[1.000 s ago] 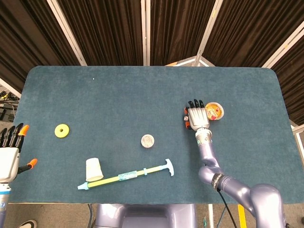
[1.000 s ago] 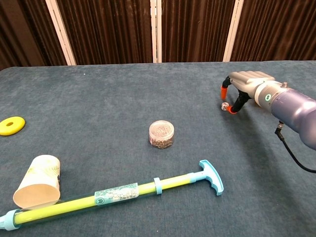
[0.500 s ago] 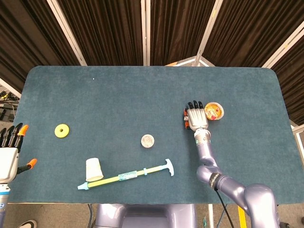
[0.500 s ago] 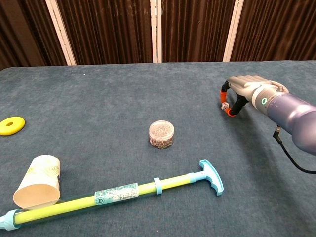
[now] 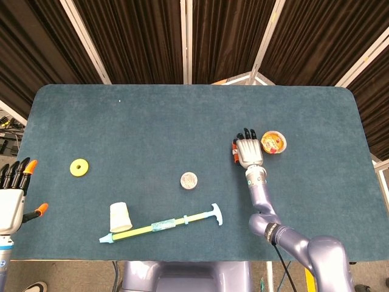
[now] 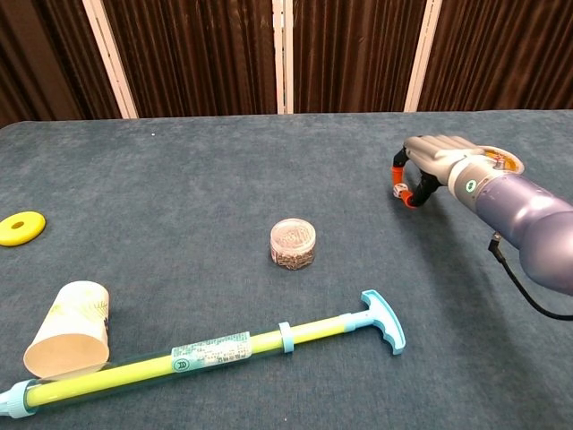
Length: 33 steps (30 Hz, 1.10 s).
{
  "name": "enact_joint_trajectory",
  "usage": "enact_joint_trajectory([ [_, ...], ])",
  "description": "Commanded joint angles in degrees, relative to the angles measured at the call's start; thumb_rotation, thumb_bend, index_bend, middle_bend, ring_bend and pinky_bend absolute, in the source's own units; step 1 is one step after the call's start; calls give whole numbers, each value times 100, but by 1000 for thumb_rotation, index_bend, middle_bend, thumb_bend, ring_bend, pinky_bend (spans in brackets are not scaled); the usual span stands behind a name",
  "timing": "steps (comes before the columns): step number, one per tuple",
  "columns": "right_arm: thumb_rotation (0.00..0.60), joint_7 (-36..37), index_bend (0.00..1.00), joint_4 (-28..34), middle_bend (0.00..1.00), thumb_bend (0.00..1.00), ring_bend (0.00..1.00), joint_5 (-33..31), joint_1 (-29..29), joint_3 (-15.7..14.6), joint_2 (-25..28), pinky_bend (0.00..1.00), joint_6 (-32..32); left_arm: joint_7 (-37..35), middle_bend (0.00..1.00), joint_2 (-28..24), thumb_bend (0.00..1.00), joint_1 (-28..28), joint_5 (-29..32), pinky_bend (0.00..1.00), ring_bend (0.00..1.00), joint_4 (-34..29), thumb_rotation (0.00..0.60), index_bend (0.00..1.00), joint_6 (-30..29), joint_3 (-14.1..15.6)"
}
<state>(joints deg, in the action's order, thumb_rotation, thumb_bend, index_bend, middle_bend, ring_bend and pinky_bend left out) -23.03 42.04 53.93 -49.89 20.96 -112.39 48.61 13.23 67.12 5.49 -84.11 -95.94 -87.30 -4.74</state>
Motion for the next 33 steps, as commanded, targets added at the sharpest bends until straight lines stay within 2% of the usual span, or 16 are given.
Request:
enact_joint_trajectory([
  [1,600,-3,573,329,214,430,0,136,74,-23,149,0,257,-8,0,-3,46,0,1,0,0,6,600,0,1,3],
  [4,600,-41,571,931,211,430,0,332,225,-60,447,0,663,-13,0,-6,46,-1,-6,0,0,9,600,0,0,9],
  [11,600,-395,563,3362,199,428,0,806,1049,-415,1721,0,1786,-24,0,-5,46,-15,-47,0,0,-10,600,0,-60,15],
  [17,600,-458,544,4471,168,407,0,1157,1645,-871,2406,0,2342,29,0,-7,46,-28,-141,0,0,-73,600,0,-117,48],
  [22,600,-501,503,4892,134,378,0,1290,1944,-1118,2722,0,2554,87,0,-9,45,-49,-268,0,0,-137,600,0,-183,98],
  [27,600,-596,341,5232,29,297,0,1319,2150,-1279,2931,0,2664,124,0,-10,46,-68,-389,0,0,-187,600,0,-226,153],
  [30,600,-655,279,5421,1,250,0,1375,2231,-1351,3020,0,2723,129,0,-15,45,-81,-427,0,0,-204,600,0,-250,169],
  [33,600,-685,258,5565,0,239,0,1466,2326,-1423,3084,0,2812,119,0,-30,46,-103,-470,0,0,-220,600,0,-297,179],
])
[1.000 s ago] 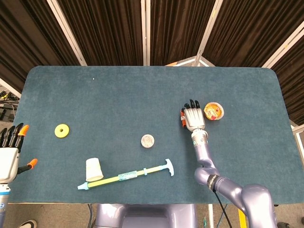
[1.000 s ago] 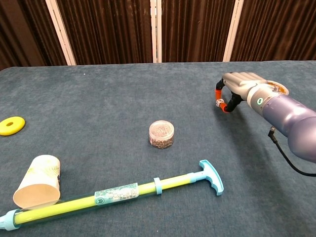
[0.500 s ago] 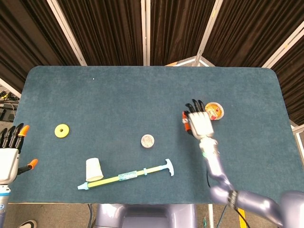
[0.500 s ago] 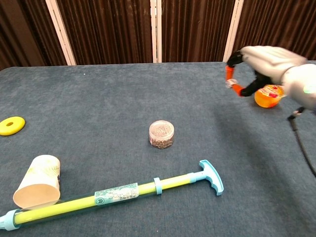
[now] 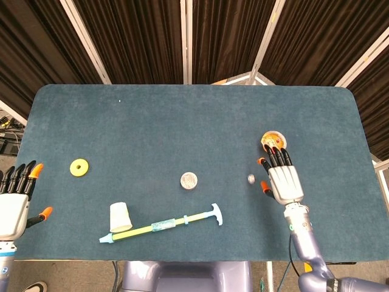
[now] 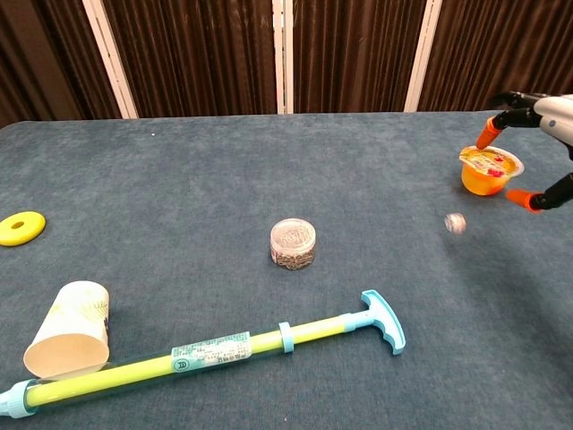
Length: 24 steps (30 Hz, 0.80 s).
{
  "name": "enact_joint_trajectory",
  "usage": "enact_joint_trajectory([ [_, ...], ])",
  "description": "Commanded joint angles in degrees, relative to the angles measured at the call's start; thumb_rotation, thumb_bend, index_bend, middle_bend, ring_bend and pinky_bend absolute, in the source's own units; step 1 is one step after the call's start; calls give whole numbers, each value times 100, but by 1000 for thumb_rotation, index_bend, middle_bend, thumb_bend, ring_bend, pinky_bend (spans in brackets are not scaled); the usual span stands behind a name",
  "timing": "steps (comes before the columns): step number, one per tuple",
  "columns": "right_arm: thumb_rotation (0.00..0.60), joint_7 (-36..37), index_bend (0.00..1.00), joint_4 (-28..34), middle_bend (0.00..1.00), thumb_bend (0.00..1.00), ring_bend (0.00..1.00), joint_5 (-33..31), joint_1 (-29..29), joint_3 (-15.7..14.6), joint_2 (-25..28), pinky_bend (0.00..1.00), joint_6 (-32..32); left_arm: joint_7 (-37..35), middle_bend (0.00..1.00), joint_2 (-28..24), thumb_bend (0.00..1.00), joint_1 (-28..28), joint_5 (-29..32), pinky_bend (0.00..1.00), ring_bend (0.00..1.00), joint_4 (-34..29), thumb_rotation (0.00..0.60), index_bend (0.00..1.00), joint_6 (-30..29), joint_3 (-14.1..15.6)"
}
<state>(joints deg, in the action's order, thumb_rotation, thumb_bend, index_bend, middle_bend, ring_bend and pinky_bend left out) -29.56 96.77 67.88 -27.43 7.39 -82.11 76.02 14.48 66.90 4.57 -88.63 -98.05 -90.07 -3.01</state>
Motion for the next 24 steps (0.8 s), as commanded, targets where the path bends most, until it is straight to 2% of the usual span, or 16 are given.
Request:
enact_joint_trajectory([
  [1,600,-33,255,119,0,239,0,92,101,-81,64,0,92,-12,0,-14,46,-16,-30,0,0,-13,600,0,-33,8],
  [9,600,381,249,298,0,234,0,530,560,-387,293,0,511,-80,0,-63,46,-71,-139,0,0,-51,600,0,-95,70],
  [17,600,1196,187,-139,0,204,0,1232,1219,-877,674,0,1062,-59,0,-76,45,-126,-215,0,0,-65,600,0,-148,119],
  [24,600,1816,157,-594,0,196,0,1741,1573,-1030,805,0,1453,-47,0,-36,45,-147,-201,0,0,15,600,0,-92,163],
])
